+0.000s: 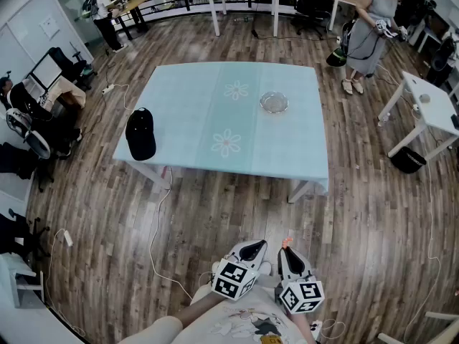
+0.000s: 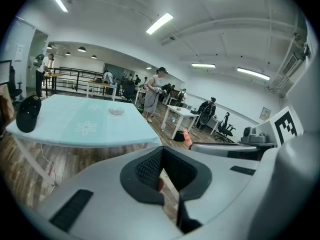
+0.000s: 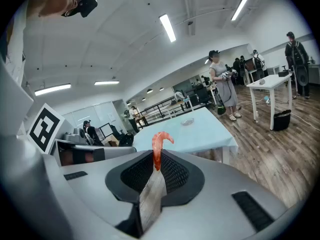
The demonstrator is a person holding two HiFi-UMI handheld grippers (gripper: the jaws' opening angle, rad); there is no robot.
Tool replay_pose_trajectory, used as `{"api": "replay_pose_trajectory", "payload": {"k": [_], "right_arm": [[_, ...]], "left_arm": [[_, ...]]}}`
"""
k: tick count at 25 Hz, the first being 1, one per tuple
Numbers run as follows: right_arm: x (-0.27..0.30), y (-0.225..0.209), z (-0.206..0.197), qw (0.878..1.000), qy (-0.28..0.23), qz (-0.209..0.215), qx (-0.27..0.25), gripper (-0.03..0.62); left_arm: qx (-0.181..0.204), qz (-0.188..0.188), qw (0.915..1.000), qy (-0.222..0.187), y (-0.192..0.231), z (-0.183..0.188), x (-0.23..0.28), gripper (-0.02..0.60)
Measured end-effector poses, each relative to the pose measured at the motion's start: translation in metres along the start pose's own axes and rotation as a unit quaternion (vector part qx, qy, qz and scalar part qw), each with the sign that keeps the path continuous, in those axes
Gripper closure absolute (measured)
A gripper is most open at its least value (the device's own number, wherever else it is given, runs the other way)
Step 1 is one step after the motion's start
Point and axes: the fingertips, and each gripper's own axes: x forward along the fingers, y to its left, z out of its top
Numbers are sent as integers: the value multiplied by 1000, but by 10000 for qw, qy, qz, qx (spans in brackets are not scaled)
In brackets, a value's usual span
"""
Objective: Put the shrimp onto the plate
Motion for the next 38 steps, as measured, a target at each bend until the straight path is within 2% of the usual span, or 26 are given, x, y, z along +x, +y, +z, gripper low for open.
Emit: {"api": "replay_pose_trajectory", "payload": {"k": [3,8,10,13,17,21,26,31,38], "right_arm": [[-11,44,-25,9999,42,87,-106,531],[4,127,-40,9983,78,429,-393,530],[7,148,-44,9977,80,471,-476,530],[5,155,-49,9981,11,363,-490,530],[-2,142,-47,9992,-159,245,-269,530],[-11,102,-30,9996,-223,139,-112,530],[-46,30,-2,9995,-319,-47,-77,530],[-80,-31,-5,9993,-319,-199,-23,530],[-84,-49,-3,9990,-405,-72,-171,530]], "left_arm": [[12,160,9998,-110,10,-22,-51,574],[-19,445,9985,-324,46,-36,-125,574],[-92,520,9980,-337,57,-44,-145,574],[-115,532,9979,-349,67,-55,-157,574],[-16,500,9980,-383,64,-55,-158,574],[-8,464,9982,-380,44,-40,-130,574],[188,86,9992,-330,-23,-17,-66,574],[483,-73,9984,-282,-78,-15,-25,574],[499,4,9987,-97,-101,-26,0,574]]}}
